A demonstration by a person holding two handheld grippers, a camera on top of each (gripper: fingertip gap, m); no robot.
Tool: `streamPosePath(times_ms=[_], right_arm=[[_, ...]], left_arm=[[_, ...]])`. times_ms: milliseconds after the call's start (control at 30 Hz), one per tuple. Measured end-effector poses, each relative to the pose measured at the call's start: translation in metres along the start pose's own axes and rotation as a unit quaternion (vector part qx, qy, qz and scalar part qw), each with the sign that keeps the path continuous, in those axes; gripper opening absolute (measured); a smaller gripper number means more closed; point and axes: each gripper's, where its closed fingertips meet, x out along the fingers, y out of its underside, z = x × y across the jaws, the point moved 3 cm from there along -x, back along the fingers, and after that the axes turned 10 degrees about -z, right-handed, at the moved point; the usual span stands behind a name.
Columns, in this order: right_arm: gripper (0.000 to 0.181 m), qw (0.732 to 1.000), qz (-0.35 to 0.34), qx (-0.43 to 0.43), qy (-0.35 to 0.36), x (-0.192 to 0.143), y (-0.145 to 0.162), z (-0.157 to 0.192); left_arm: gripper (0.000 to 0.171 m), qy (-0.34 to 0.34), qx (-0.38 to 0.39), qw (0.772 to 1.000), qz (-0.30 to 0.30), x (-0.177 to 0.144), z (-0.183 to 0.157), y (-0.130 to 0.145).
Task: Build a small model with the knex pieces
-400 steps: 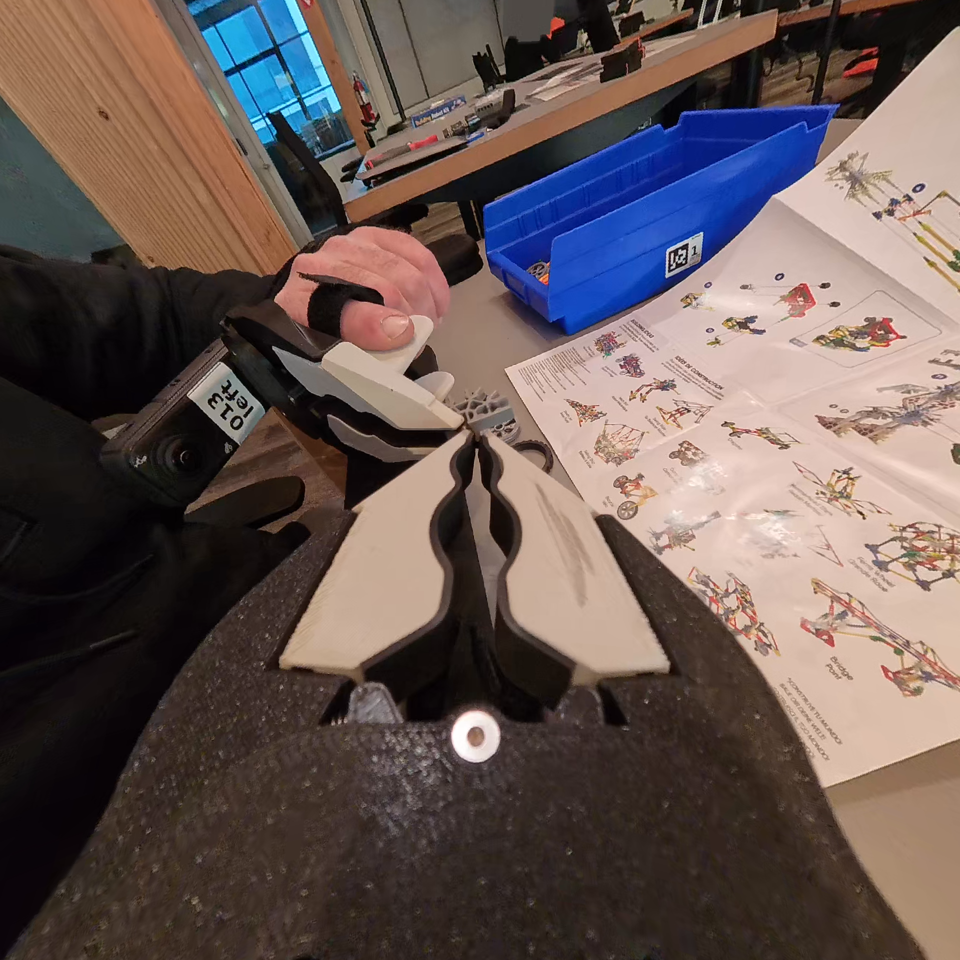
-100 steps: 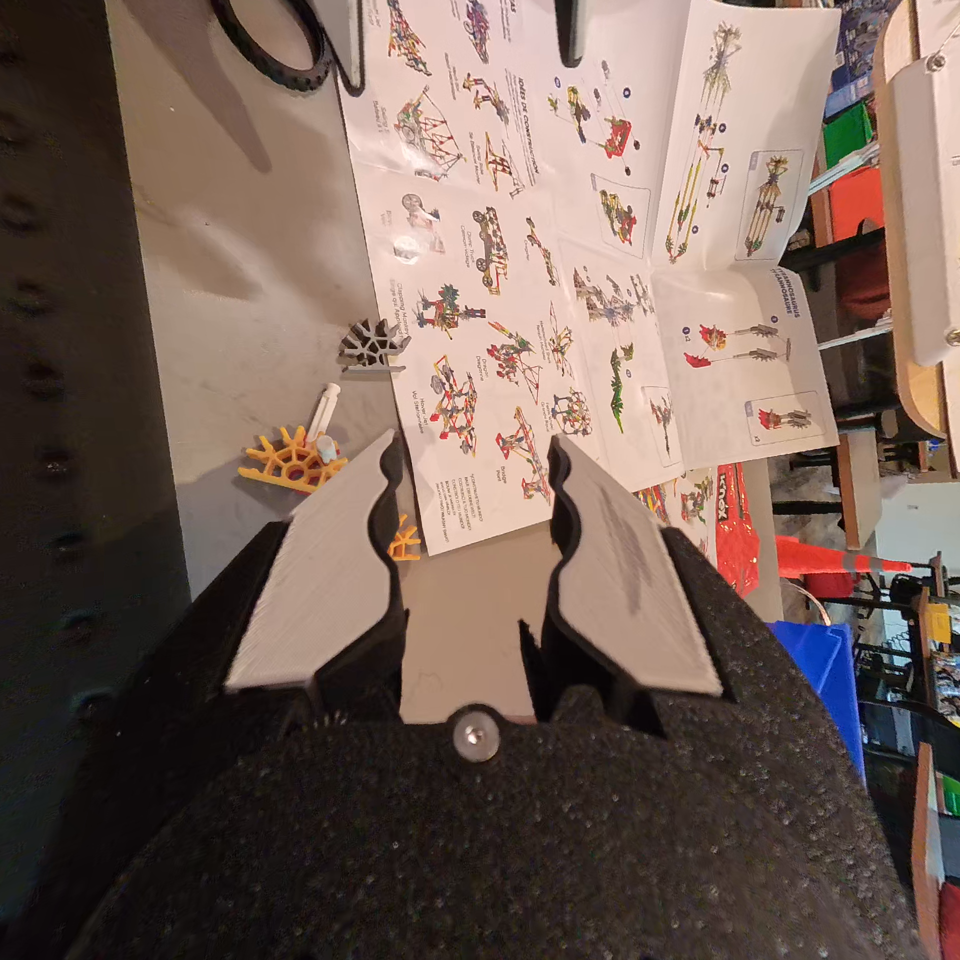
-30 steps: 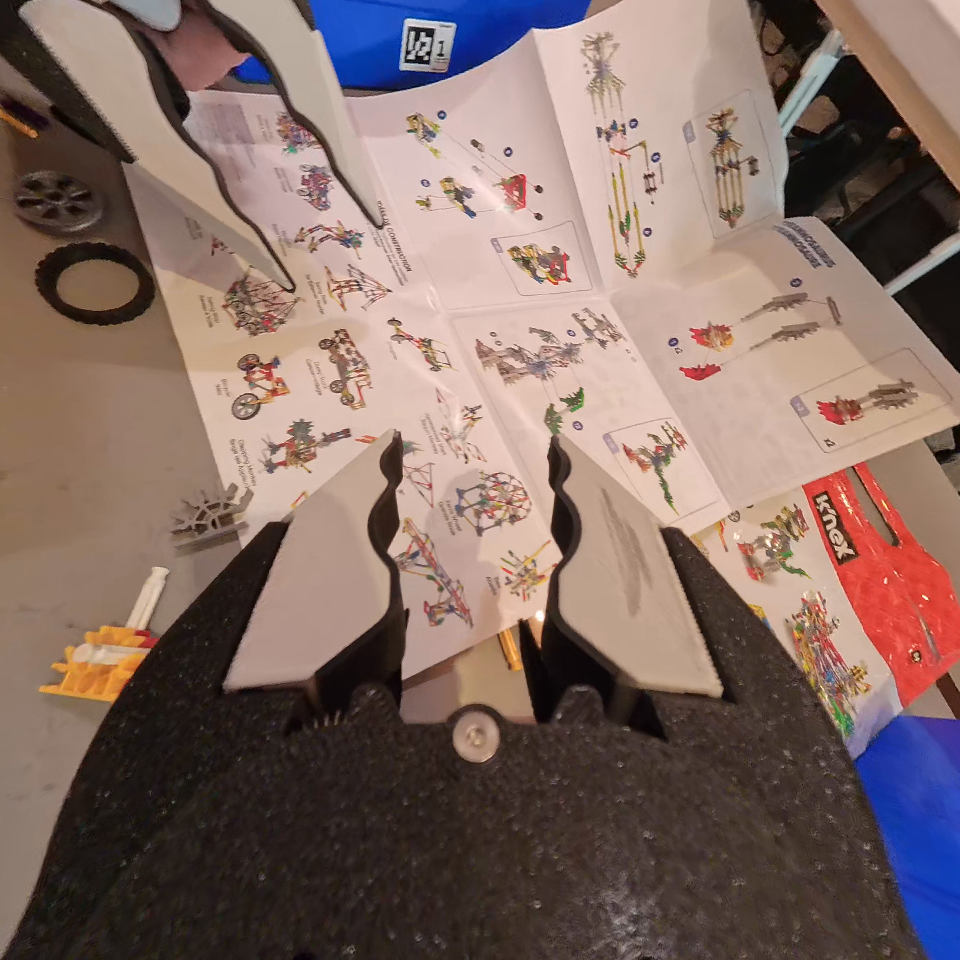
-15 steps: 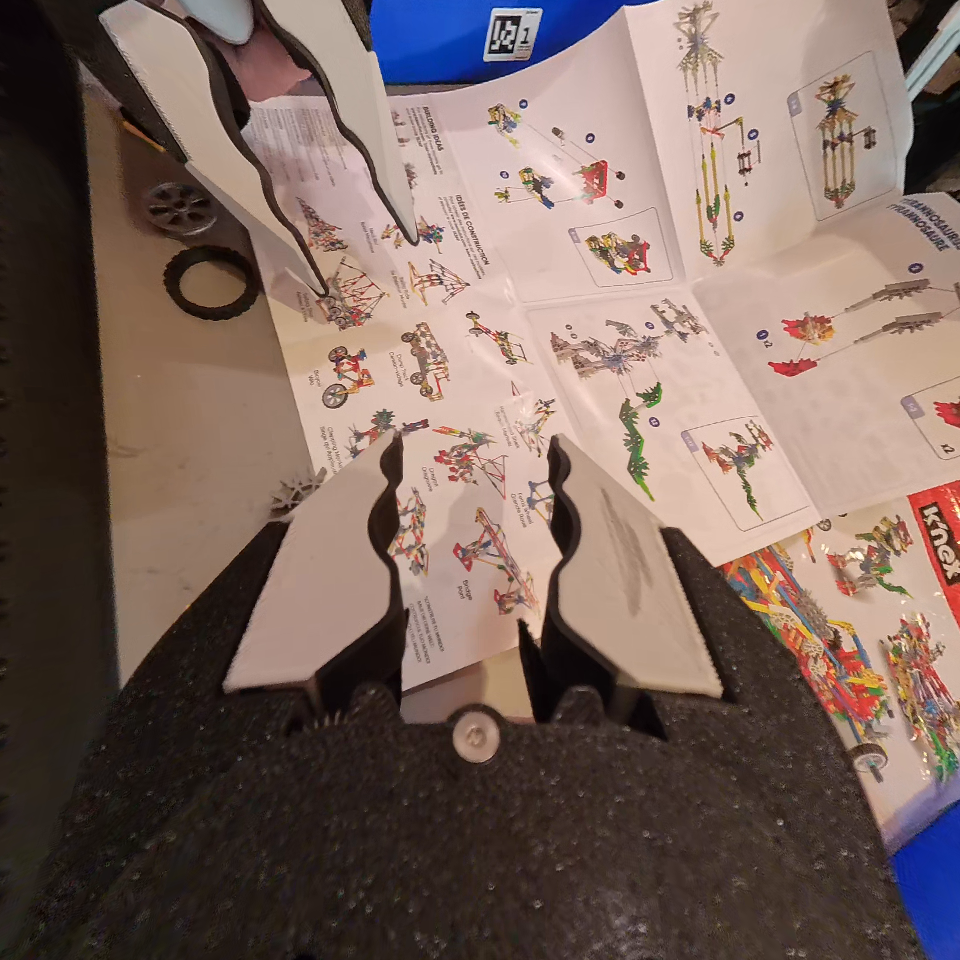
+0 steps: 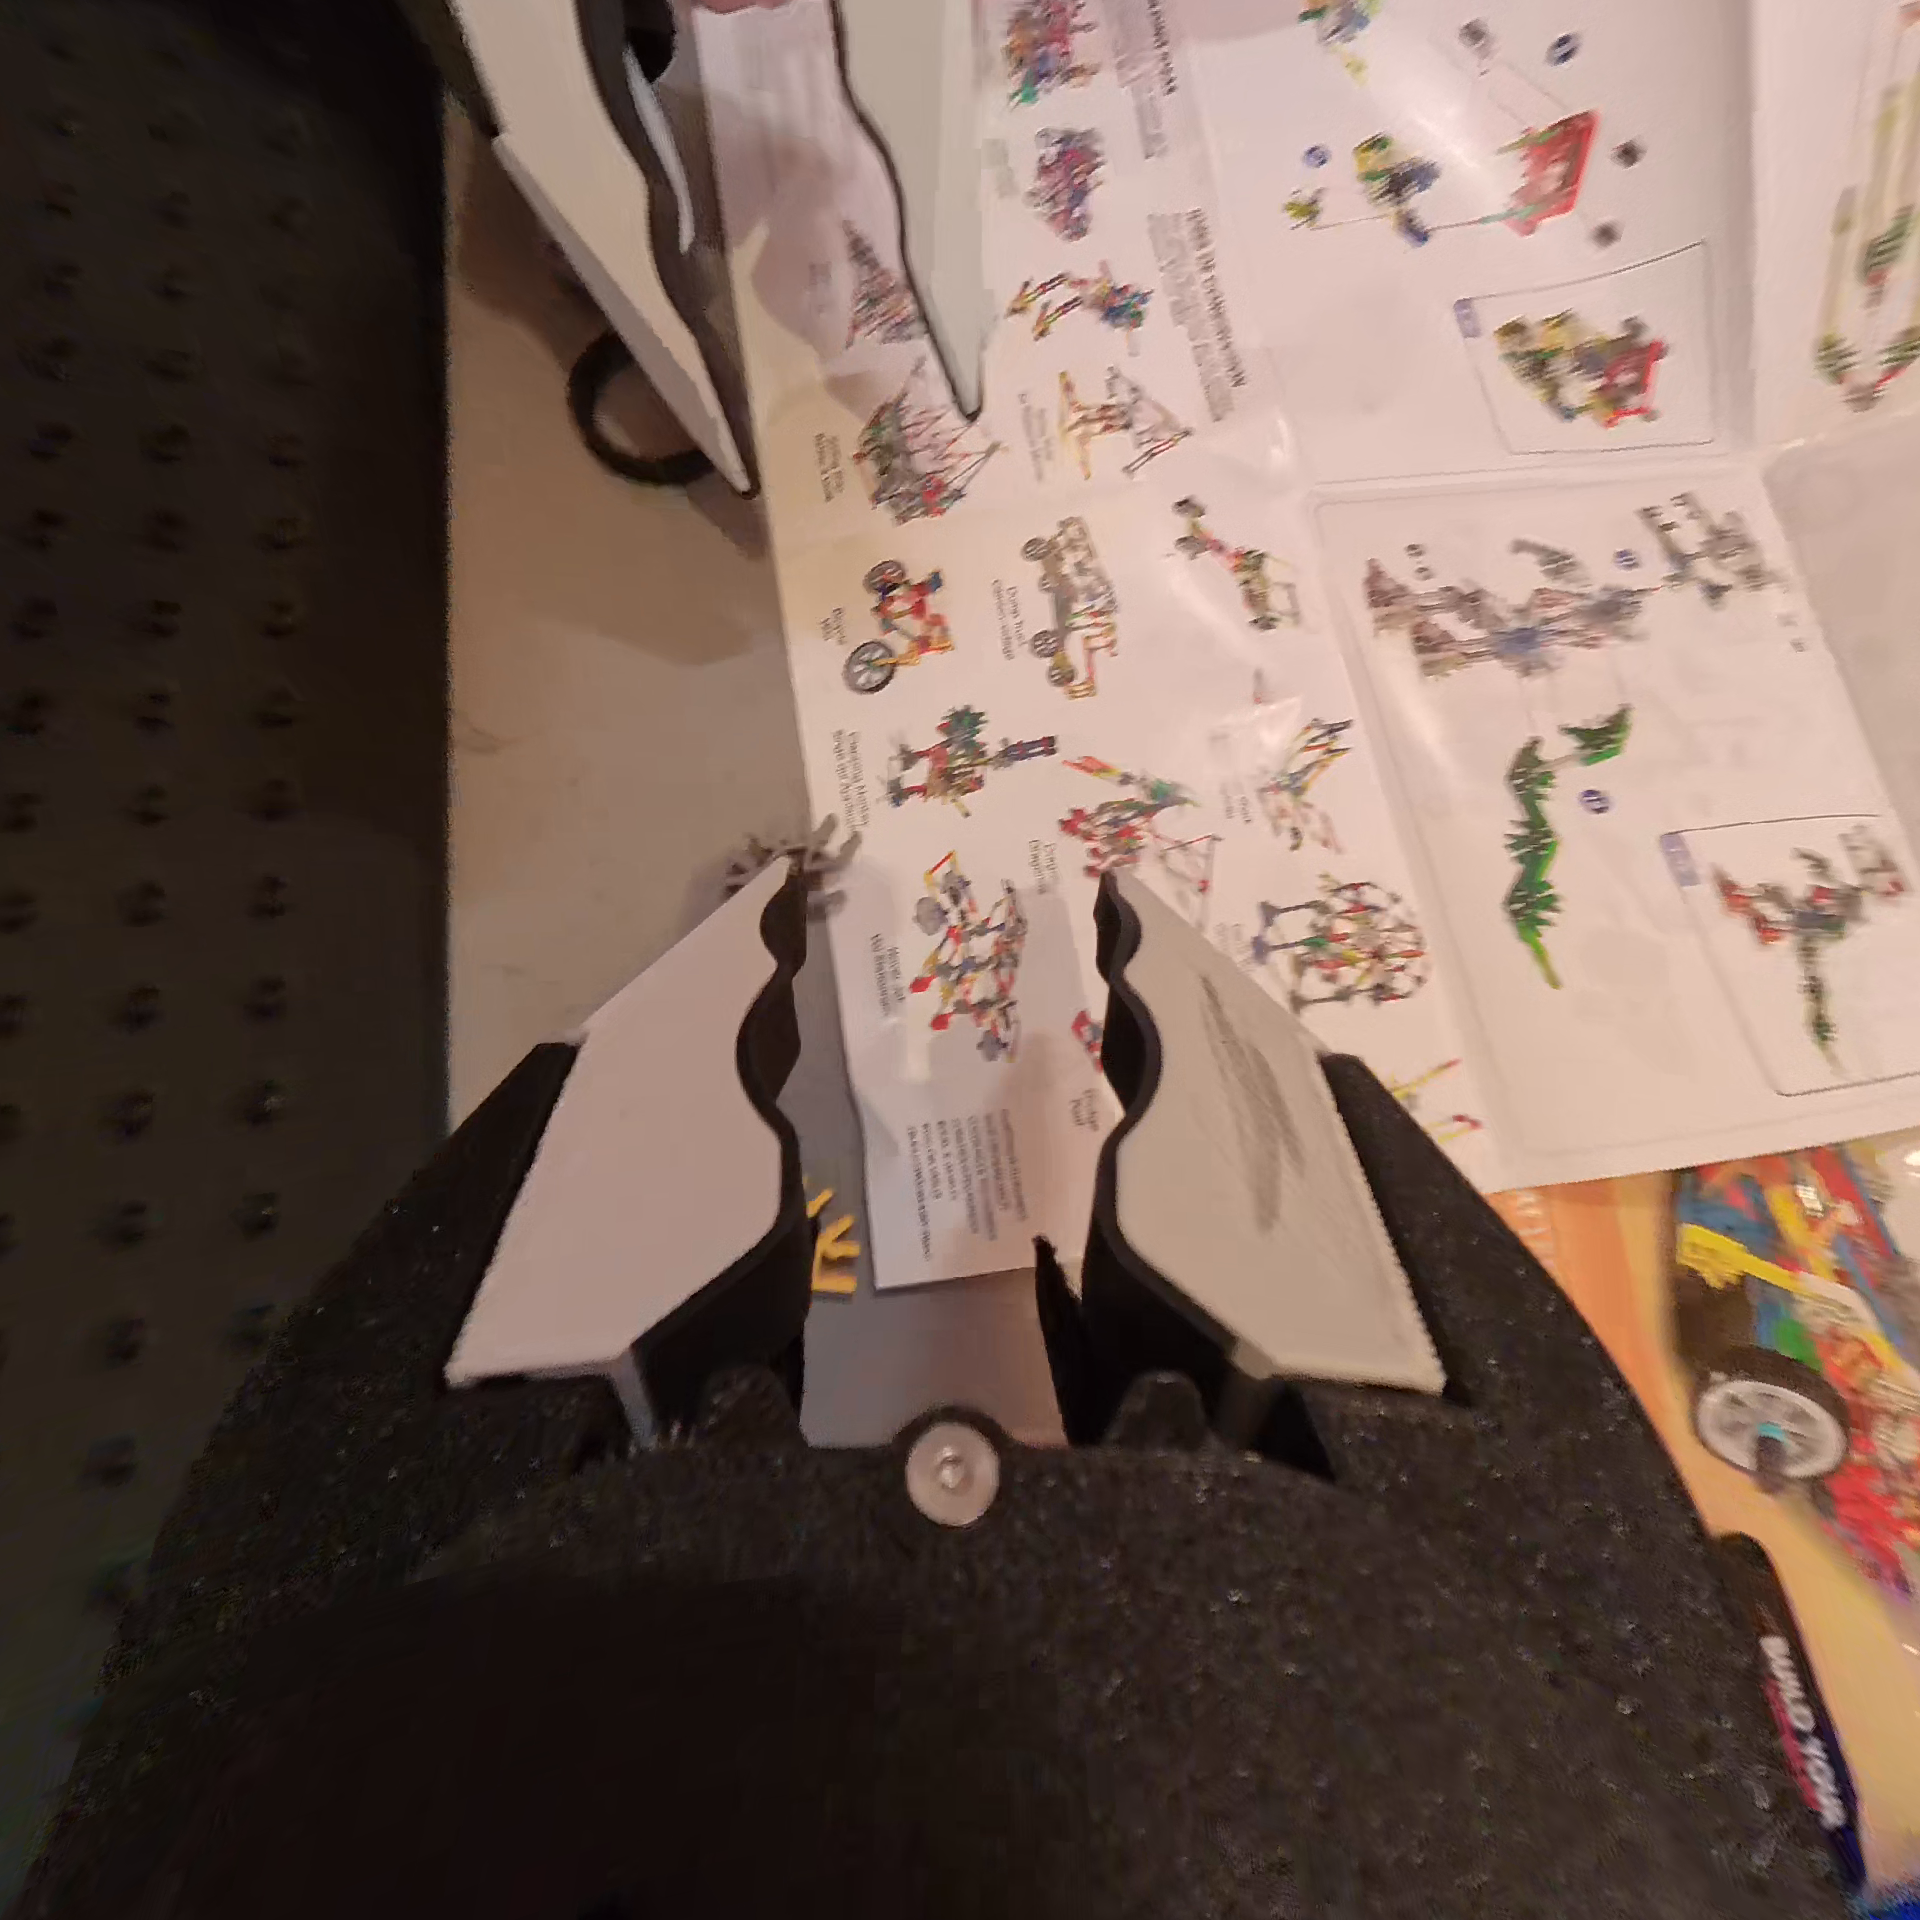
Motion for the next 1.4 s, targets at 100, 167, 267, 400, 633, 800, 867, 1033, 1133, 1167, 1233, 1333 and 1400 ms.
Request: streamPosePath(times_ms=[100, 167, 267, 400, 633, 800, 867, 1033, 1133, 1167, 1233, 1333, 1400], right_arm=[[0.055, 0.999, 0.030, -0.004, -0.038, 0.000, 0.010, 0.012], [0.051, 0.997, 0.050, -0.010, -0.061, 0.001, 0.017, 0.020], [0.046, 0.994, 0.065, -0.011, -0.082, 0.000, 0.021, 0.027], [0.043, 0.990, 0.084, -0.008, -0.109, -0.006, 0.026, 0.035], [0.039, 0.980, 0.099, 0.017, -0.172, -0.021, 0.030, 0.051], [0.037, 0.971, 0.098, 0.020, -0.217, -0.024, 0.028, 0.067], [0.031, 0.968, 0.117, 0.014, -0.220, -0.018, 0.034, 0.071], [0.018, 0.967, 0.132, 0.001, -0.220, -0.011, 0.042, 0.072], [0.015, 0.970, 0.114, -0.009, -0.214, -0.010, 0.036, 0.071], [0.015, 0.973, 0.105, -0.014, -0.206, -0.010, 0.033, 0.069], [0.014, 0.977, 0.086, -0.029, -0.191, -0.009, 0.027, 0.064], [0.014, 0.982, 0.057, -0.043, -0.172, -0.006, 0.017, 0.059], [0.013, 0.985, 0.043, -0.055, -0.159, -0.004, 0.012, 0.057]], left_arm=[[0.046, 0.014, 0.003, 1.000, -0.001, 0.004, -0.007, -0.002], [0.046, 0.024, 0.005, 1.000, -0.002, 0.006, -0.011, -0.003], [0.046, 0.031, 0.010, 0.999, -0.002, 0.009, -0.016, -0.005], [0.046, 0.036, 0.010, 0.999, 0.000, 0.010, -0.018, -0.005], [0.046, 0.041, 0.012, 0.999, 0.001, 0.011, -0.021, -0.005], [0.046, 0.051, 0.008, 0.999, -0.005, 0.014, -0.026, -0.008], [0.046, 0.055, 0.011, 0.998, -0.005, 0.016, -0.029, -0.009], [0.046, 0.065, 0.015, 0.998, -0.004, 0.021, -0.037, -0.011], [0.046, 0.067, 0.011, 0.998, -0.010, 0.023, -0.039, -0.014], [0.046, 0.068, 0.007, 0.998, -0.013, 0.024, -0.039, -0.015], [0.046, 0.069, -0.002, 0.997, -0.017, 0.025, -0.040, -0.017], [0.045, 0.073, -0.021, 0.997, -0.026, 0.027, -0.042, -0.020], [0.045, 0.075, -0.034, 0.996, -0.031, 0.029, -0.043, -0.022]])
